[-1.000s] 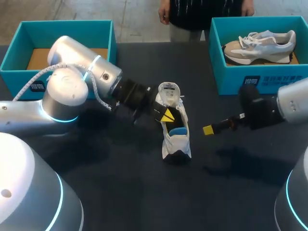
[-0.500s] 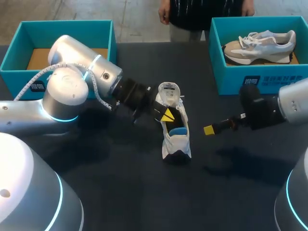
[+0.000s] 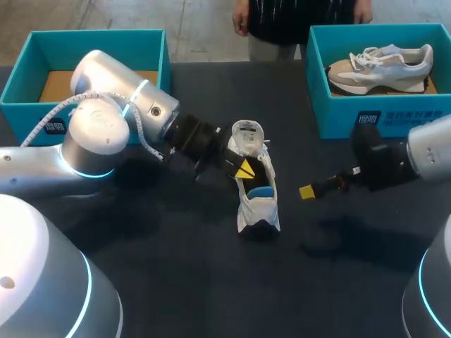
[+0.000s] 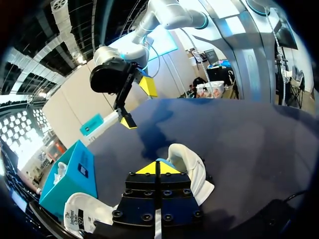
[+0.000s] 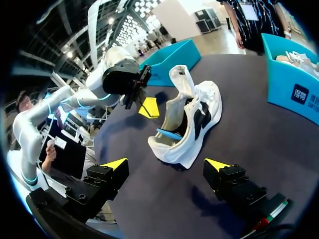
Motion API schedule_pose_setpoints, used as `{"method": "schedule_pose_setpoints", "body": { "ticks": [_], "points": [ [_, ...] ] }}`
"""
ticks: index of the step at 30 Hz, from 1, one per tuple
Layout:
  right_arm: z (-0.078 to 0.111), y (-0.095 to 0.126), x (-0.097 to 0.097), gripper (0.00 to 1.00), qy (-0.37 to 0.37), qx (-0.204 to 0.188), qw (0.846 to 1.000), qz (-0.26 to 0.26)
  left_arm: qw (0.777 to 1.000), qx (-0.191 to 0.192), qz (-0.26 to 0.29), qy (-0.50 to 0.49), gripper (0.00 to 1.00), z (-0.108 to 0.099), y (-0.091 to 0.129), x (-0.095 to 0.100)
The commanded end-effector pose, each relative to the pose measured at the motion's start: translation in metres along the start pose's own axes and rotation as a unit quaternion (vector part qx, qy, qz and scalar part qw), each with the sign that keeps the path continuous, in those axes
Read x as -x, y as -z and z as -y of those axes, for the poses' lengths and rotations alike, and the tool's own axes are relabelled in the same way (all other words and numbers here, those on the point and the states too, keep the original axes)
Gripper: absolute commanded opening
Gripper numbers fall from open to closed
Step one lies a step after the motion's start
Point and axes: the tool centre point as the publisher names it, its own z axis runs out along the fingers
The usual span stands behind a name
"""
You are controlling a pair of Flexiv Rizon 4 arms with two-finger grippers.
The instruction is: Take the shoe out of the shoebox, open the shoe tongue, remove and reinsert the insole, then place the shoe into the shoebox
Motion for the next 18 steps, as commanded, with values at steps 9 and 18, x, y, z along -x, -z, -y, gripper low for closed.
{"method": "schedule_pose_setpoints", "body": {
  "ticks": [9,18],
  "points": [
    [0.003,-0.010,-0.002,1.00,-0.004,0.003,1.000,0.001,1.000,0.015,0.011,-0.003,0.00,0.001,-0.002,-0.008],
    [0.003,0.007,-0.004,1.00,-0.007,0.013,1.000,0.004,0.999,0.050,0.008,-0.020,0.00,0.010,0.010,-0.010]
  ]
}}
